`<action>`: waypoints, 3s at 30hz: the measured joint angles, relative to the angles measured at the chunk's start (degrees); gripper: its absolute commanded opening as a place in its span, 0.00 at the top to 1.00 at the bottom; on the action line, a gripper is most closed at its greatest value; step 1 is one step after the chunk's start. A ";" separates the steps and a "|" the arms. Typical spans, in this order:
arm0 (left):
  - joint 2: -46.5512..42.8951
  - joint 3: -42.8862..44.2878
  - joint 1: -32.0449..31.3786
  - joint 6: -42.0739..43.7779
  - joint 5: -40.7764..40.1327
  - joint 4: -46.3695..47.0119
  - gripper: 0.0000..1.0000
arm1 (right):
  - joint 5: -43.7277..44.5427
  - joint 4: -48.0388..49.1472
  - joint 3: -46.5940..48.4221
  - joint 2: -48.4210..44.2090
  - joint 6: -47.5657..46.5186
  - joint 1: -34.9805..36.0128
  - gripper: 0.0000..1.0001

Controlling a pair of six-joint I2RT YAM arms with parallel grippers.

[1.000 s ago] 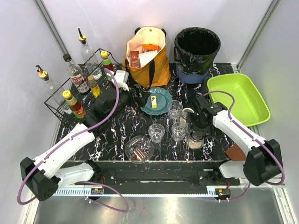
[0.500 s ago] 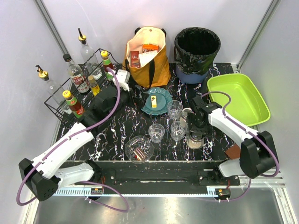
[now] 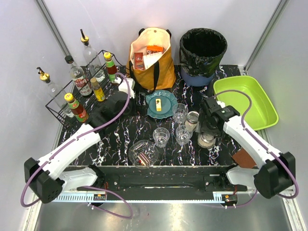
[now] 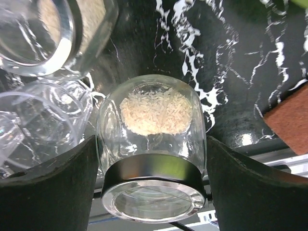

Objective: Clear the kitchen counter

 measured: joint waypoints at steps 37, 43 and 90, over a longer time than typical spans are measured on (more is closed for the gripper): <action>7.61 -19.37 -3.21 -28.26 -4.13 -28.48 0.62 | 3.34 -0.48 33.64 0.94 -7.30 0.00 0.83; 8.35 -21.68 -3.45 -28.59 0.50 -24.02 0.62 | -0.57 1.38 36.24 5.33 -7.72 0.00 0.89; -28.22 13.31 -7.06 -17.22 -25.44 -41.86 0.24 | -4.85 9.31 68.17 62.16 -20.09 40.17 0.53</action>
